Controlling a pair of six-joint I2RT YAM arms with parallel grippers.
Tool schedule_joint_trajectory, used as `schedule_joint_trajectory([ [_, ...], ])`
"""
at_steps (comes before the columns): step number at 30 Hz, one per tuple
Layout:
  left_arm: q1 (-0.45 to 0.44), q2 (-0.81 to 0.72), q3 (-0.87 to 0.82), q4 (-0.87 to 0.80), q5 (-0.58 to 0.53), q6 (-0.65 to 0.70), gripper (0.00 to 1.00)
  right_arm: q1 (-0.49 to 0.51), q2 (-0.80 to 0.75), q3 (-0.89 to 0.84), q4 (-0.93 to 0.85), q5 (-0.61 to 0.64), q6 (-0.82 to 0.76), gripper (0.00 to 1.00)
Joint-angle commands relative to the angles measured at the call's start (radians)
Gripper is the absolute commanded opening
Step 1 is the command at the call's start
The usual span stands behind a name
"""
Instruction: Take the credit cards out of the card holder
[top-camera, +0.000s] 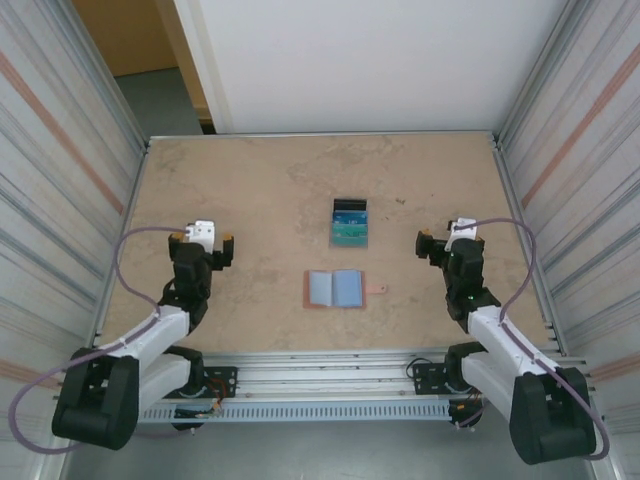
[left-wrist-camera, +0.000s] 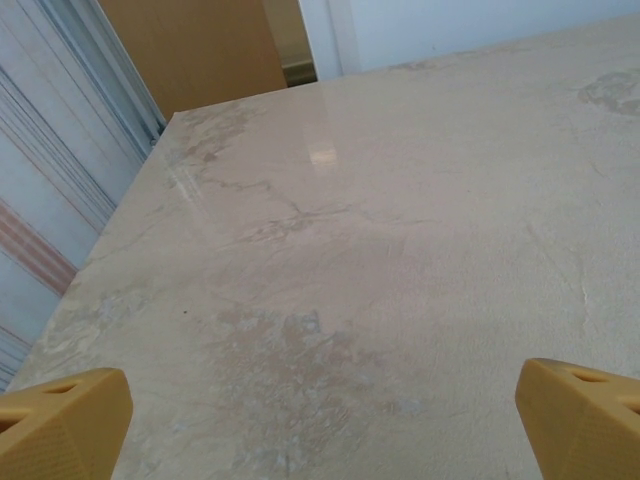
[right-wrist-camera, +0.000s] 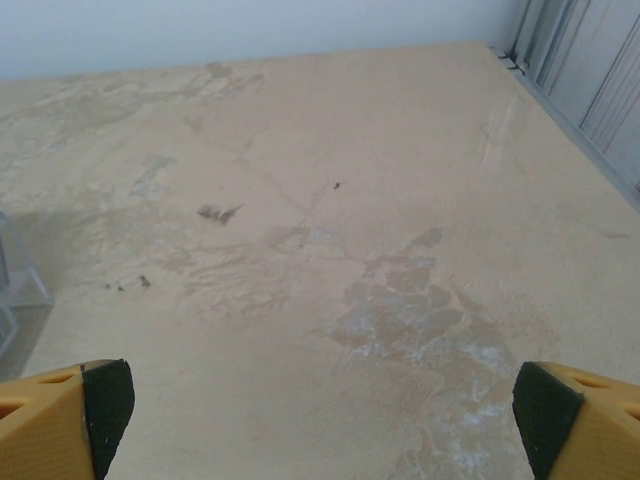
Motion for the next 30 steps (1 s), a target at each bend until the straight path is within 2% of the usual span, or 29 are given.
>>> schedule_joint_trajectory([
  [1, 0.009, 0.06, -0.028, 0.18, 0.017, 0.024, 0.99, -0.032, 0.039, -0.008, 0.148, -0.067, -0.006, 0.99],
  [10, 0.01, 0.239, -0.041, 0.421, 0.099, 0.061, 0.99, -0.079, 0.198, -0.026, 0.326, -0.134, -0.004, 0.99],
  [13, 0.01, 0.342, -0.028, 0.507, 0.136, 0.069, 0.99, -0.095, 0.245, -0.014, 0.34, -0.174, 0.001, 0.99],
  [16, 0.012, 0.429, -0.019, 0.593, 0.121, 0.079, 0.99, -0.101, 0.302, -0.024, 0.391, -0.194, -0.001, 0.99],
  [19, 0.048, 0.406, -0.026, 0.555, 0.175, 0.038, 0.99, -0.109, 0.324, -0.018, 0.401, -0.228, 0.005, 0.99],
  [23, 0.09, 0.495, 0.037, 0.538, 0.219, 0.024, 0.99, -0.111, 0.327, -0.019, 0.407, -0.251, -0.001, 0.99],
  [25, 0.123, 0.447, 0.086, 0.355, 0.3, -0.006, 0.99, -0.111, 0.324, -0.027, 0.418, -0.265, -0.009, 0.99],
  [27, 0.149, 0.473, 0.129, 0.32, 0.364, -0.006, 0.99, -0.109, 0.32, -0.031, 0.422, -0.28, -0.018, 0.99],
  [29, 0.202, 0.463, 0.174, 0.208, 0.458, -0.044, 0.99, -0.102, 0.323, -0.026, 0.417, -0.282, -0.028, 0.99],
  [30, 0.222, 0.474, 0.18, 0.223, 0.492, -0.059, 0.99, -0.09, 0.318, -0.02, 0.404, -0.277, -0.039, 0.99],
])
